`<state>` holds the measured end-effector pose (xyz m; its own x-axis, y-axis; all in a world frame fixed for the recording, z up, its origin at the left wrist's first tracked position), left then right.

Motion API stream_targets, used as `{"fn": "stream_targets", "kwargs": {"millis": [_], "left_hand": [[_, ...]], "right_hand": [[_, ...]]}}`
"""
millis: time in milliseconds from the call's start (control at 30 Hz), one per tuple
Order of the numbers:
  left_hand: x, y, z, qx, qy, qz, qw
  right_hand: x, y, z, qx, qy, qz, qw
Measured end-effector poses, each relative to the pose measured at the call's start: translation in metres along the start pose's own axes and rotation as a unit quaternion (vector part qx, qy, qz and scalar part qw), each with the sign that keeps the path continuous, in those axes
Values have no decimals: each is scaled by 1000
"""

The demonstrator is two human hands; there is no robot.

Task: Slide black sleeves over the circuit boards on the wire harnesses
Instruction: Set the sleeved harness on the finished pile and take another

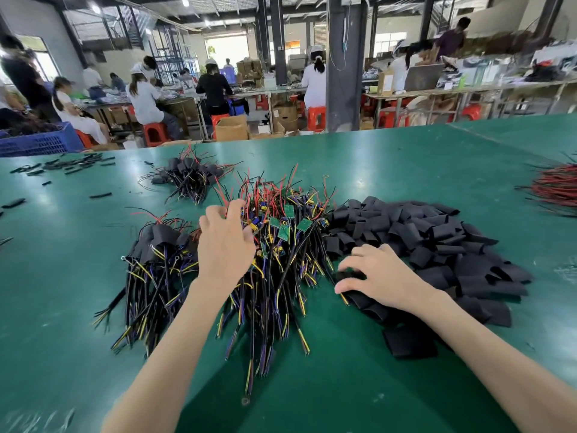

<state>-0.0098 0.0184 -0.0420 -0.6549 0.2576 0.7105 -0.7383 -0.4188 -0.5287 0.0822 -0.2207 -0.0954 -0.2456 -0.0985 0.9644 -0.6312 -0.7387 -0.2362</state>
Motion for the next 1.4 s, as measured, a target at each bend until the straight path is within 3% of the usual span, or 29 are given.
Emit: {"fn": "stream_targets", "kwargs": {"millis": [133,233,333,467,667,833,1133,1400], "left_hand": [[-16,-5,-4,-30,-71,-14,997],[-18,-12,-2,-32,-37,-15,999],[-7,-12,8,-59,6,40,997],[12,-8,21,-159,8,148,976],[9,15,22,-298,-7,103,949],[-1,33,11,-295,-30,51,954],[-1,42,9,-270,-22,52,961],[-4,44,10,-278,-31,55,958]], "right_hand": [[-1,0,5,-6,-36,-32,999],[-2,-1,4,-12,-53,-46,997],[-2,0,4,-23,-75,-49,996],[2,2,3,-30,-115,-45,992],[11,5,-5,-16,-124,-66,990],[14,5,-10,-33,-87,-75,993],[24,7,0,-128,-189,58,972],[24,6,2,-147,-230,98,957]]}}
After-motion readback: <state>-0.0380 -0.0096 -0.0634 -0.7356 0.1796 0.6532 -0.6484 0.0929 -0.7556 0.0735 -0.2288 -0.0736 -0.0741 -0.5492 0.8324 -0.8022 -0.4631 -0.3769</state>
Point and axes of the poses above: each hand's wrist, its own y-axis away from the middle knuckle, its own x-axis out of the back of the hand, z = x × y, the point moved 2 cm from there along -y, towards the middle knuckle, and after that the axes turned 14 degrees about y, right-handed, at the moved point
